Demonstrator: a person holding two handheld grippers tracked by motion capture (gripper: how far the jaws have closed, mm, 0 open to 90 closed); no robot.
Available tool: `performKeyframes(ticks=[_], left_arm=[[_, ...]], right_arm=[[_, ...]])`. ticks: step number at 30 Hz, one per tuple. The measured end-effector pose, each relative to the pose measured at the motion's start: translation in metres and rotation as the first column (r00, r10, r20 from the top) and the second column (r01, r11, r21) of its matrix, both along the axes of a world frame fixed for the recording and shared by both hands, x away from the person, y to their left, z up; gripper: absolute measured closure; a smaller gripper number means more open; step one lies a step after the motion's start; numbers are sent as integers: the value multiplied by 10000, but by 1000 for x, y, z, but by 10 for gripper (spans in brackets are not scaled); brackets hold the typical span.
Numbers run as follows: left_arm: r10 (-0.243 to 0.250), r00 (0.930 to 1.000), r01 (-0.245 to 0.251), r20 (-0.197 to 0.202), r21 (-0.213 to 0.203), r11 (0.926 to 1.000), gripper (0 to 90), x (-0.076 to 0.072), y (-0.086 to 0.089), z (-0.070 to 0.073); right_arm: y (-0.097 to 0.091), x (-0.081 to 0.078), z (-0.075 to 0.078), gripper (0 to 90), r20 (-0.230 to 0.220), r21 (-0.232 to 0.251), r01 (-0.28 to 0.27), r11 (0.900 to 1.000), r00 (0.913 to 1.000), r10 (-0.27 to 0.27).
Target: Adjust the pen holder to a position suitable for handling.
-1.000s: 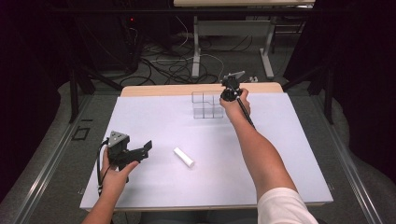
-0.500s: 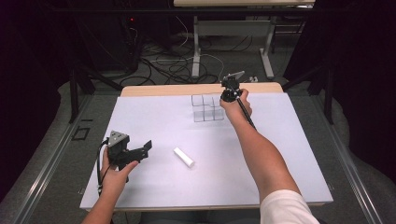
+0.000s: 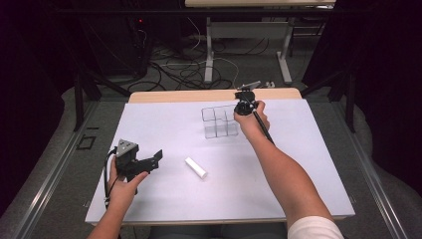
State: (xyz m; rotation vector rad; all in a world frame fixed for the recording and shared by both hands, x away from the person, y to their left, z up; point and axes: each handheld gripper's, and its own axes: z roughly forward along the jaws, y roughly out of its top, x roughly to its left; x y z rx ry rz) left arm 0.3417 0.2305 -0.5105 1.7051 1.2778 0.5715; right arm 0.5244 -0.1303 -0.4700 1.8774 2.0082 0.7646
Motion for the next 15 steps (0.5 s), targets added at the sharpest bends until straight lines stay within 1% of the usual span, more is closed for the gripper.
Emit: performKeyframes(ticks=[2, 3, 4, 5, 6, 11, 12, 13, 15], left_arm=[[3, 10000, -3, 7, -7, 10000, 53, 0, 0, 0], [8, 10000, -8, 6, -11, 10000, 53, 0, 0, 0], [13, 10000, -13, 11, -12, 10000, 53, 0, -1, 0], [13, 10000, -13, 18, -15, 10000, 53, 0, -1, 0], [15, 10000, -15, 19, -7, 10000, 54, -1, -1, 1], [15, 10000, -15, 6, -22, 10000, 54, 0, -1, 0], [15, 10000, -15, 6, -22, 10000, 54, 0, -1, 0], [22, 10000, -22, 12, -21, 10000, 54, 0, 0, 0], [33, 10000, -33, 16, -34, 10000, 54, 0, 0, 1]], right_arm=[[0, -3, -1, 880, -22, 46, 55, 10000, 10000, -55], [-1, -5, -1, 880, -43, 57, -1, 10000, 10000, 1], [-2, -7, -2, 879, 61, 172, -11, 9999, 10000, 10], [-2, -7, -2, 879, 61, 172, -11, 9999, 10000, 10], [-3, -12, -2, 879, -57, 136, 2, 9999, 10000, -1], [-4, -23, -2, 877, -107, 238, -94, 9997, 9999, 96], [-4, -23, -2, 877, -107, 238, -94, 9997, 9999, 96], [-5, -27, -2, 876, -164, 344, -166, 9993, 9997, 172], [-5, -31, -3, 876, -174, 355, -185, 9992, 9997, 191]])
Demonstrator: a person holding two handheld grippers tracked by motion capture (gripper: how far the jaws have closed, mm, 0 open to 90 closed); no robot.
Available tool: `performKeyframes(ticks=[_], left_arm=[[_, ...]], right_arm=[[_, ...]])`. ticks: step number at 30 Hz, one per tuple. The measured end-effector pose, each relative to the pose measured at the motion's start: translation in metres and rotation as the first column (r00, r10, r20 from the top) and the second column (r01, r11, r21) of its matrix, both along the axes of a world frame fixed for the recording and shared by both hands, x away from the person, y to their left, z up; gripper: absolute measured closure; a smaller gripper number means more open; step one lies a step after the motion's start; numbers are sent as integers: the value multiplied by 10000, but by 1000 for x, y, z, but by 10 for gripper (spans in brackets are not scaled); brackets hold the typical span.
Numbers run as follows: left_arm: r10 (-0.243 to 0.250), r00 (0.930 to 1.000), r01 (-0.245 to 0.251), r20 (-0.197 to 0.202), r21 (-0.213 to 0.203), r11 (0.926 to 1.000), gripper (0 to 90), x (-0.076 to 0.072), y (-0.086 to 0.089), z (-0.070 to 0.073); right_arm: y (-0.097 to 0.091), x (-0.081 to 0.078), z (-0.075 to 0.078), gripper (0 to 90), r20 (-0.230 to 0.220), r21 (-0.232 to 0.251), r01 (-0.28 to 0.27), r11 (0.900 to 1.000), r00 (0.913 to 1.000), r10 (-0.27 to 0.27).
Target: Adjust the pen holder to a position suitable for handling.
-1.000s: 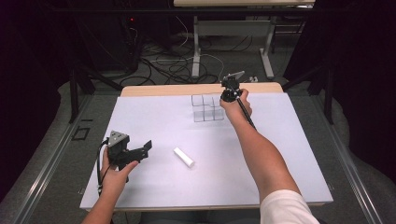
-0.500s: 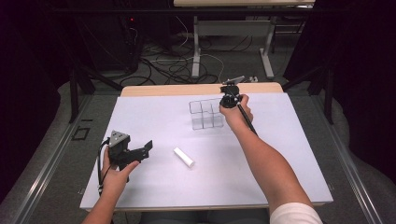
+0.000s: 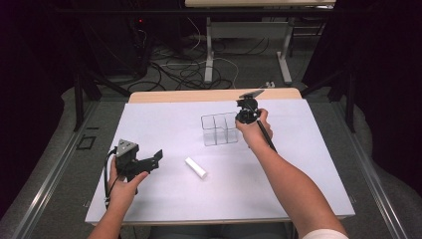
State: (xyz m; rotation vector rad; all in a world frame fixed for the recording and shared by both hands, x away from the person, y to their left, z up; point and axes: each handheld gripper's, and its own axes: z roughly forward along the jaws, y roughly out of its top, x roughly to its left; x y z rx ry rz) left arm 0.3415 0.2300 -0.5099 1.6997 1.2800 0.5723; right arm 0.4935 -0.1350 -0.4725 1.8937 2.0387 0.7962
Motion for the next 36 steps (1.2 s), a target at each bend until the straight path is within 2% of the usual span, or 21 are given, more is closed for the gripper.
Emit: performKeyframes(ticks=[8, 13, 17, 20, 27, 32, 36], left_arm=[[-17, 10000, 16, 41, 35, 10000, 55, -1, -1, 1], [34, 10000, -34, 29, -15, 10000, 55, -1, 0, 1], [36, 10000, -36, 32, -8, 10000, 55, -1, 0, 1], [9, 10000, -9, 41, 25, 10000, 55, -1, -1, 1], [-26, 10000, 26, -16, 52, 10000, 55, 0, -2, 0], [-21, 10000, 21, -9, 45, 10000, 56, 0, -2, 0], [-24, 10000, 24, -2, 26, 10000, 56, 0, -2, 0]], right_arm=[[-2, -9, 1, 873, -178, 80, -131, 9999, 9998, 132], [-3, -16, 1, 867, -375, 360, -111, 9993, 9992, 125], [-5, -19, 2, 862, -606, 534, -182, 9984, 9979, 215], [-5, -19, 2, 860, -620, 531, -254, 9983, 9977, 287], [-1, -23, 2, 855, -854, 796, -398, 9960, 9953, 466], [-1, -25, 2, 847, -1027, 1152, -403, 9925, 9933, 522], [-3, -26, 2, 838, -1105, 1191, -446, 9919, 9922, 579]])
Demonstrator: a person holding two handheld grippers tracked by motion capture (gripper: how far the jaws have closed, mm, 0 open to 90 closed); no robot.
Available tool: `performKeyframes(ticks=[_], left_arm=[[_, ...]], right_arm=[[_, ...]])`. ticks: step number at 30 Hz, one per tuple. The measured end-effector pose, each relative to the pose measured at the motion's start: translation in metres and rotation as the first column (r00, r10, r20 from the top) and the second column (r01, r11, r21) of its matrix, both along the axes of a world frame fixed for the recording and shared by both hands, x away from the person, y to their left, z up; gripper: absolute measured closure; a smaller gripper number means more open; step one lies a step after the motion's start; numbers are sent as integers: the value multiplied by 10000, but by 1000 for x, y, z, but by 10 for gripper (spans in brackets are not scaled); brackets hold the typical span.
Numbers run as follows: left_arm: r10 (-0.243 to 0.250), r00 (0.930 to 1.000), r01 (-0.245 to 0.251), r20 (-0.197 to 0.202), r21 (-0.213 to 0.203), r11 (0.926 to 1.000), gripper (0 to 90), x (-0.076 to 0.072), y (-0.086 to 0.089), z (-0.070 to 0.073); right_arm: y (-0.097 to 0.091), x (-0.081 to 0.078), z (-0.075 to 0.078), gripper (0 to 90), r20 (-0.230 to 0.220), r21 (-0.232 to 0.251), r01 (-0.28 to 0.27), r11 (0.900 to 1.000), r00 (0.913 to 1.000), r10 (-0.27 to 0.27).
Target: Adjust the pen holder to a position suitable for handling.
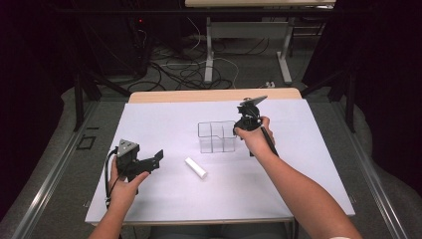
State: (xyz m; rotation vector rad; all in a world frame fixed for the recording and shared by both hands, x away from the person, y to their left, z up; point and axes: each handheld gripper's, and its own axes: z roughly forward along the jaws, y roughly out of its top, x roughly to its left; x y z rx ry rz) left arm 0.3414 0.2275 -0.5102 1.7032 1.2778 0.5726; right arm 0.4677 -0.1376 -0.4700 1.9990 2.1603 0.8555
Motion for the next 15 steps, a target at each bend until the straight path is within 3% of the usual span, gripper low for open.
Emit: performKeyframes(ticks=[3, 7, 8, 11, 12, 13, 15], left_arm=[[-15, 10000, 15, -6, 17, 10000, 56, 0, 0, 0], [-26, 10000, 26, -37, 62, 10000, 56, 0, 0, 0], [-13, 10000, 13, -44, 60, 10000, 56, 0, 0, -1], [-2, 10000, 2, -51, 80, 10000, 56, 0, 0, -1], [-2, 10000, 2, -51, 80, 10000, 56, 0, 0, -1], [8, 10000, -8, -62, 57, 10000, 56, 0, 0, -1], [20, 10000, -19, -82, 72, 10000, 56, 0, 0, -1]], right_arm=[[-2, -1, 1, 782, 95, 253, -49, 9997, 9999, 46], [-4, -4, 3, 719, 496, 246, -319, 9992, 9983, 307], [-5, -7, 5, 676, 825, 418, -500, 9979, 9955, 464], [-6, -12, 7, 609, 1378, 30, -894, 9960, 9865, 882], [-6, -12, 7, 609, 1378, 30, -894, 9960, 9865, 882], [-6, -16, 9, 574, 1637, -242, -1096, 9937, 9801, 1121], [-7, -19, 11, 574, 1782, -250, -1248, 9919, 9757, 1272]])
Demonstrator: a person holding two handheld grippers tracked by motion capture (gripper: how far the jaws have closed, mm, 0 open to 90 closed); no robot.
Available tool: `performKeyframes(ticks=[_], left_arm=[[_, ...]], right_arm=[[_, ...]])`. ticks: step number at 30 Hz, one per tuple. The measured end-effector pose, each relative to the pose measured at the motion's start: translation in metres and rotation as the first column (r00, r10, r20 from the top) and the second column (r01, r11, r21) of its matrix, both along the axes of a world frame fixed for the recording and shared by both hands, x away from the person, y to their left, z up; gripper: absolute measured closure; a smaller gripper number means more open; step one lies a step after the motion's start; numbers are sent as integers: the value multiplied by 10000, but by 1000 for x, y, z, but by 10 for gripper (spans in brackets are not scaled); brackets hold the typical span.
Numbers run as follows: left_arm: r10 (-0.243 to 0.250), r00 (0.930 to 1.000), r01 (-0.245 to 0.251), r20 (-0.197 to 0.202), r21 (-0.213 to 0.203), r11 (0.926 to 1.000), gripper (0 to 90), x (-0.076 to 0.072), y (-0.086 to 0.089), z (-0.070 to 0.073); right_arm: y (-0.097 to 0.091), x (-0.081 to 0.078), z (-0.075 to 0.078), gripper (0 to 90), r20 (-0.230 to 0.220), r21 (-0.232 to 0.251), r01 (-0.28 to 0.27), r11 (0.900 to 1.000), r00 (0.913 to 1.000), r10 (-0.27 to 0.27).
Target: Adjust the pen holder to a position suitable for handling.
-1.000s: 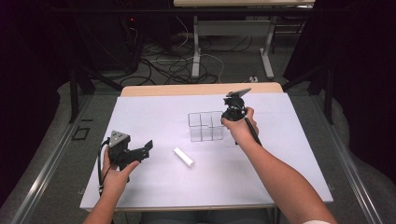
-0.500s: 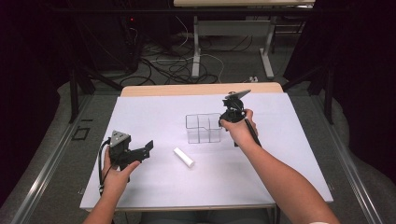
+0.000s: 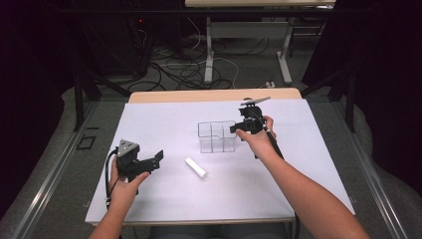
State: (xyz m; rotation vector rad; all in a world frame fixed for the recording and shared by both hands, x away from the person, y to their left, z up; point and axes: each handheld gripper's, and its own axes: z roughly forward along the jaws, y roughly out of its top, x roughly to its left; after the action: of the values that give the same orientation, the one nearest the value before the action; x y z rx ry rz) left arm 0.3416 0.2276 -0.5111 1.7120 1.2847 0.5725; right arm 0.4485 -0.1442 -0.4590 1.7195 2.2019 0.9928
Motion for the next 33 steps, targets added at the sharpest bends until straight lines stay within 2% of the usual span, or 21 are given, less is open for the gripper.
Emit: performKeyframes(ticks=[1, 4, 6, 7, 8, 9, 11, 13, 20, 23, 24, 25, 26, 27, 29, 30, 32, 33], left_arm=[[1, 10000, -1, -6, -15, 10000, 56, 0, 0, 0], [-15, 10000, 15, -18, -8, 10000, 56, 1, -1, -1], [-20, 10000, 20, -34, -20, 10000, 56, 1, -2, -1], [-46, 10000, 46, -65, 18, 10000, 56, 1, -2, -1], [-46, 10000, 46, -61, 15, 10000, 56, 1, -2, -1], [-46, 10000, 46, -61, 15, 10000, 56, 1, -2, -1], [-42, 10000, 42, -47, 4, 10000, 56, 1, -2, -2], [-48, 10000, 48, -46, 9, 10000, 56, 1, -2, -2], [-62, 10000, 62, -51, 0, 10000, 56, 1, -3, -1], [-47, 10000, 48, -49, 43, 10000, 56, 1, -3, -1], [-47, 10000, 47, -61, 50, 10000, 56, 1, -3, -1], [-43, 10000, 44, -65, 58, 10000, 56, 0, -2, -1], [-43, 10000, 43, -61, 59, 10000, 56, 0, -2, -1], [-35, 10000, 36, -36, 56, 10000, 56, 0, -2, -1], [-19, 10000, 20, -36, 74, 10000, 56, 0, -1, -1], [-12, 10000, 13, -22, 95, 10000, 56, 0, -1, -1], [-5, 10000, 5, -39, 102, 9999, 56, 0, 0, -1], [3, 10000, -3, -31, 103, 9999, 56, 0, 0, -1]], right_arm=[[0, 0, 0, 574, 0, 0, 0, 10000, 10000, 0], [0, -6, 4, 553, 514, -92, -472, 9988, 9975, 476], [1, -9, 6, 542, 624, -174, -531, 9984, 9966, 541], [1, -12, 8, 516, 866, -382, -1035, 9939, 9905, 1065], [1, -12, 9, 479, 849, -375, -1316, 9906, 9873, 1344], [1, -12, 9, 479, 849, -375, -1316, 9906, 9873, 1344], [2, -13, 9, 470, 723, -329, -1868, 9818, 9794, 1888], [4, -19, 11, 475, 828, -589, -2154, 9747, 9720, 2198], [9, -27, 14, 463, 856, -600, -2651, 9623, 9592, 2696], [13, -31, 14, 431, 898, -797, -3012, 9502, 9472, 3078], [15, -32, 13, 420, 1049, -680, -3096, 9484, 9431, 3154], [15, -32, 13, 420, 1049, -680, -3096, 9484, 9431, 3154], [17, -33, 14, 414, 1018, -812, -3216, 9434, 9389, 3288], [21, -36, 14, 399, 1129, -860, -3478, 9336, 9277, 3560], [25, -37, 14, 365, 1235, -873, -3595, 9290, 9215, 3682], [27, -38, 13, 356, 1314, -822, -3732, 9241, 9151, 3813], [32, -39, 11, 348, 1261, -777, -3929, 9163, 9078, 4000], [32, -39, 11, 348, 1261, -777, -3929, 9163, 9078, 4000]])
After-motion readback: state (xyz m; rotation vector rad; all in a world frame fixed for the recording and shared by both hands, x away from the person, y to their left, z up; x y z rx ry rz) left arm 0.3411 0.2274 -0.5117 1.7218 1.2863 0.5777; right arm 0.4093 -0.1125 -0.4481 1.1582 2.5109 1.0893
